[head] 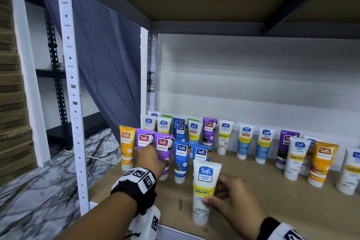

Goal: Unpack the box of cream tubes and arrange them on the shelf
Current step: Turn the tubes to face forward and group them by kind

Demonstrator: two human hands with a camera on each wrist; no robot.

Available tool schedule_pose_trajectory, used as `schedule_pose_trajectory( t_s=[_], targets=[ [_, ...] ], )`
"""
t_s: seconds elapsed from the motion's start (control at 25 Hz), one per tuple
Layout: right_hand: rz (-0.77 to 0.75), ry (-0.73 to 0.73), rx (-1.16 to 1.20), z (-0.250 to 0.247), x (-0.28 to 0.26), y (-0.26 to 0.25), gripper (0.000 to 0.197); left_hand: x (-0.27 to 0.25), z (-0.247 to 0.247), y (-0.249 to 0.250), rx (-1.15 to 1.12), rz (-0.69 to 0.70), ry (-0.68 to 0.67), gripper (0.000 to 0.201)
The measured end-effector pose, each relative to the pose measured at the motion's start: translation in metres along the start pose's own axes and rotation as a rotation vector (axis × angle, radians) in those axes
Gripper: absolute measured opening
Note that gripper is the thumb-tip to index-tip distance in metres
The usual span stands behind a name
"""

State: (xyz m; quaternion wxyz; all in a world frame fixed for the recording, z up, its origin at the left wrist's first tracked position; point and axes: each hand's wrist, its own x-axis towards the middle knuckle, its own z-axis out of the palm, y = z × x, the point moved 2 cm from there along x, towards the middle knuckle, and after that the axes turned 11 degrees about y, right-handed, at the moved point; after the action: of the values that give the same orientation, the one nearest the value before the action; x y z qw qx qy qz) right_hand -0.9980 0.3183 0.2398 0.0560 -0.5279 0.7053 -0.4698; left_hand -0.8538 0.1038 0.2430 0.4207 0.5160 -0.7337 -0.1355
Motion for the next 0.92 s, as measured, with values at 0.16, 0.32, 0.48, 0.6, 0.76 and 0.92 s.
schedule_pose_trajectory(
  t_s=[0.16,0.32,0.48,0.6,0.76,0.92],
  targets=[
    [-0.018,0.016,-0.038,0.0,-0.001,-0.004,0.029,0.005,-0.007,0.001,0.082,0.015,-0.028,0.039],
    [-0.014,0.014,-0.045,0.0,-0.002,-0.005,0.026,0.004,-0.006,0.001,0.105,0.031,-0.034,0.035],
    [-0.011,0.023,-0.048,0.0,-0.003,-0.006,0.026,0.003,-0.006,-0.002,0.085,0.052,-0.044,0.034],
    [-0.003,0.021,-0.055,0.0,-0.003,-0.007,0.024,0.002,-0.008,-0.001,0.058,0.067,-0.067,0.03],
    [0.012,0.009,-0.043,-0.001,-0.003,-0.008,0.025,-0.004,-0.022,0.006,0.114,0.089,-0.127,0.026],
    [0.023,0.012,-0.05,0.0,-0.003,-0.008,0.024,-0.014,-0.056,0.014,0.149,0.27,-0.266,0.031]
  ],
)
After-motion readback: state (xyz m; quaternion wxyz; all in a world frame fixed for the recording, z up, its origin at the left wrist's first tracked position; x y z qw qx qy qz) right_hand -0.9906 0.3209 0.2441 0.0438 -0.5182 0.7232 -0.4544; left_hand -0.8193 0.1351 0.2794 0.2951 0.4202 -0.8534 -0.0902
